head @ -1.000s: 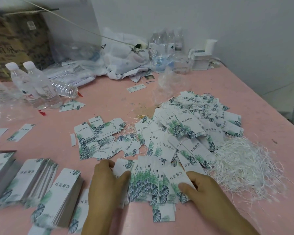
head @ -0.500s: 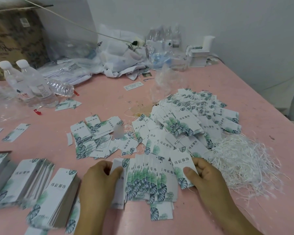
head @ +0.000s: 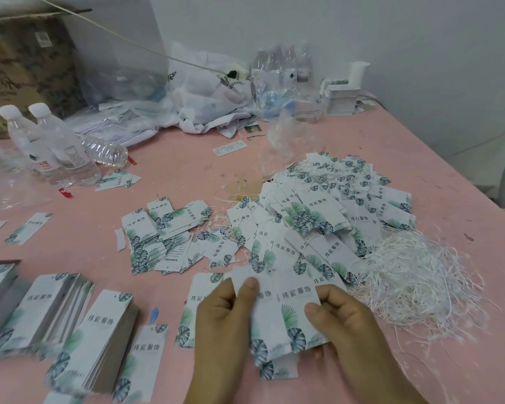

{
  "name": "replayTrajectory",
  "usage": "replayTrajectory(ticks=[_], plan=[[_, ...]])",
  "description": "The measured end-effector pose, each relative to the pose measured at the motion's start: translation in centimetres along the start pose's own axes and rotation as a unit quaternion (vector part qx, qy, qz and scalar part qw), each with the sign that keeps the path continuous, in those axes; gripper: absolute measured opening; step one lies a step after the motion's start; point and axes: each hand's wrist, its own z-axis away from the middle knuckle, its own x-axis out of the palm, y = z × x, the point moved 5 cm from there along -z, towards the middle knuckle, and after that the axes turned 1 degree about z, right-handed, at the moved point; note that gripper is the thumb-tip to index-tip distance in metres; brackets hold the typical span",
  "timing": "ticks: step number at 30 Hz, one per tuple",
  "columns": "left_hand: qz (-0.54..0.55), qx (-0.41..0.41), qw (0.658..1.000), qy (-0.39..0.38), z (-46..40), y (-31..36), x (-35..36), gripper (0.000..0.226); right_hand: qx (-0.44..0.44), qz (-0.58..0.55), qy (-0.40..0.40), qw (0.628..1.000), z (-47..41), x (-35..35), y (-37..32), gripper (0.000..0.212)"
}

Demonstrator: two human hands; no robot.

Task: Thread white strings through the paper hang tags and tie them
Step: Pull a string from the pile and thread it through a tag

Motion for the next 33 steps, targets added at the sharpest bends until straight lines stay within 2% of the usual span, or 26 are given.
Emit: replayTrajectory(ticks=[3,6,10,12,16,18,21,23,25,27,30,31,33], plan=[[0.038,-0.023,0.998,-0.033,0.5,-0.6,1.4,0.022,-0.005,0.047,-0.004,0.999,0.3,0.7,0.3,0.013],[0.093,-0.061,0.992,-0.064,0.8,-1.0,2.1,0.024,-0.006,0.056,0.015,0.998,0.4,0.6,0.0,0.017],[0.097,-0.045,0.994,-0.023,0.5,-0.6,1.5,0.021,-0.012,0.06,0.102,0.993,0.0,-1.3,-0.3,0.016],[0.099,-0.043,0.994,-0.016,0.5,-0.5,1.6,0.023,-0.008,0.057,0.104,0.993,0.1,-1.3,-0.2,0.017],[0.042,0.015,0.999,-0.018,1.3,-0.1,2.4,0.024,-0.027,0.026,0.033,0.999,0.8,0.8,-0.3,0.013],[0.031,0.028,0.999,-0.014,1.5,-0.2,2.5,0.025,-0.032,0.007,-0.003,0.999,1.0,1.3,-0.1,0.021],[0.055,-0.006,0.998,-0.03,1.4,-0.4,2.5,0.022,-0.014,-0.018,-0.046,0.999,0.9,1.3,0.2,0.026],[0.112,-0.051,0.99,-0.067,1.2,-0.8,2.8,0.035,0.006,-0.028,-0.09,0.996,0.9,1.4,0.2,0.025],[0.175,-0.086,0.977,-0.089,1.2,-1.0,3.2,0.044,0.013,0.024,-0.112,0.993,0.7,1.2,0.3,0.02],[0.19,-0.1,0.974,-0.078,1.2,-1.2,3.4,0.041,-0.01,0.149,-0.052,0.987,0.3,-0.3,0.0,0.012],[0.193,-0.108,0.974,-0.044,1.0,-1.6,3.1,0.031,-0.054,0.261,0.111,0.957,-0.2,-4.4,-1.5,0.007],[0.19,-0.103,0.976,-0.039,1.0,-1.5,3.0,0.034,-0.066,0.298,0.144,0.941,-0.3,-5.7,-2.1,0.009],[0.182,-0.083,0.979,-0.037,1.0,-1.1,2.8,0.04,-0.063,0.398,0.162,0.901,-0.6,-7.6,-2.7,0.015]])
